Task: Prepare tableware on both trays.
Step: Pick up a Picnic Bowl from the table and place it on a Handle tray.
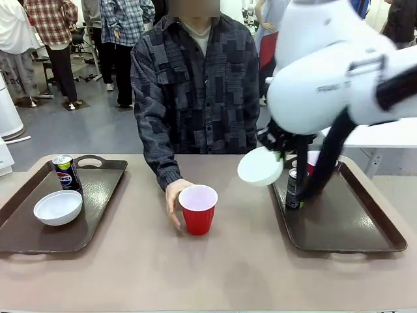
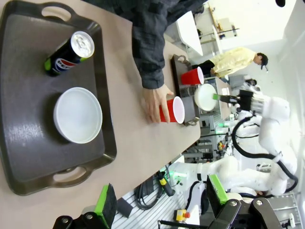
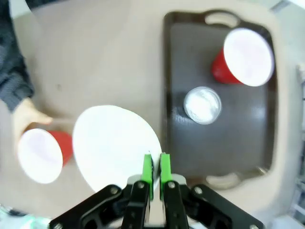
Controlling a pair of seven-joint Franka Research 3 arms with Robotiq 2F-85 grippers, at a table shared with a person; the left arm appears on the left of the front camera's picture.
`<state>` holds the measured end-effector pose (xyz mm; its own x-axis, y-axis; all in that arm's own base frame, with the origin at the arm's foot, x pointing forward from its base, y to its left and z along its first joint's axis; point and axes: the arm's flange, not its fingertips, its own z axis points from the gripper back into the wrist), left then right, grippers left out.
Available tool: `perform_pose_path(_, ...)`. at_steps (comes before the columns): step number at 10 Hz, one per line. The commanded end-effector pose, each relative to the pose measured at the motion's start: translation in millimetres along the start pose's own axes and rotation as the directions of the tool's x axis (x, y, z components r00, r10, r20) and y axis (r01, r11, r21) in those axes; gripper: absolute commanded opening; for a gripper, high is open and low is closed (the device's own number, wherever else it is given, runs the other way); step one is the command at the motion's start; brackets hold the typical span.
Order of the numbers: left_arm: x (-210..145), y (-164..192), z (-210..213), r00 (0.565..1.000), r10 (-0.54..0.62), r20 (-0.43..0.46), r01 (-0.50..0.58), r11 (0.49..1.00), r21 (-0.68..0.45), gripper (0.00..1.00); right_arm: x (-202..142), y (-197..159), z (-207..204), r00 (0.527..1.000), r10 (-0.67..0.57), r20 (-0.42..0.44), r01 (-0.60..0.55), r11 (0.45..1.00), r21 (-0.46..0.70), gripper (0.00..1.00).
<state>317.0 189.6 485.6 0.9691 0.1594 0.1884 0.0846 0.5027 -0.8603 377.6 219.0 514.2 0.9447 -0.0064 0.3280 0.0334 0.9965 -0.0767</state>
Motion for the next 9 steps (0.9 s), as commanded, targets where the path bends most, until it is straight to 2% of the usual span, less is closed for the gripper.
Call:
perform_pose_path(1, -1.7, -1.7, 0.2, 1.000, -0.002, 0.010, 0.002, 1.000, -0.017, 1.00, -30.9, -28.4, 22.9, 0.998, -0.053, 0.032, 0.055, 0.997, -0.054, 0.09)
perform_pose_path(3, -1.7, -1.7, 0.2, 1.000, -0.002, 0.010, 0.002, 1.000, -0.017, 1.00, -63.0, -54.4, 37.5, 0.996, -0.085, 0.015, 0.085, 0.995, -0.056, 0.09)
perform_pose_path(5, -1.7, -1.7, 0.2, 1.000, -0.002, 0.010, 0.002, 1.000, -0.017, 1.00, -87.2, -74.5, 37.4, 0.996, -0.091, -0.018, 0.091, 0.996, 0.001, 0.09)
perform_pose_path(7, -1.7, -1.7, 0.2, 1.000, -0.002, 0.010, 0.002, 1.000, -0.017, 1.00, -92.1, -97.6, 25.7, 0.995, -0.051, -0.089, 0.058, 0.995, 0.084, 0.09)
perform_pose_path(9, -1.7, -1.7, 0.2, 1.000, -0.002, 0.010, 0.002, 1.000, -0.017, 1.00, -92.1, -119.6, 2.0, 0.984, 0.049, -0.171, -0.032, 0.994, 0.104, 0.09)
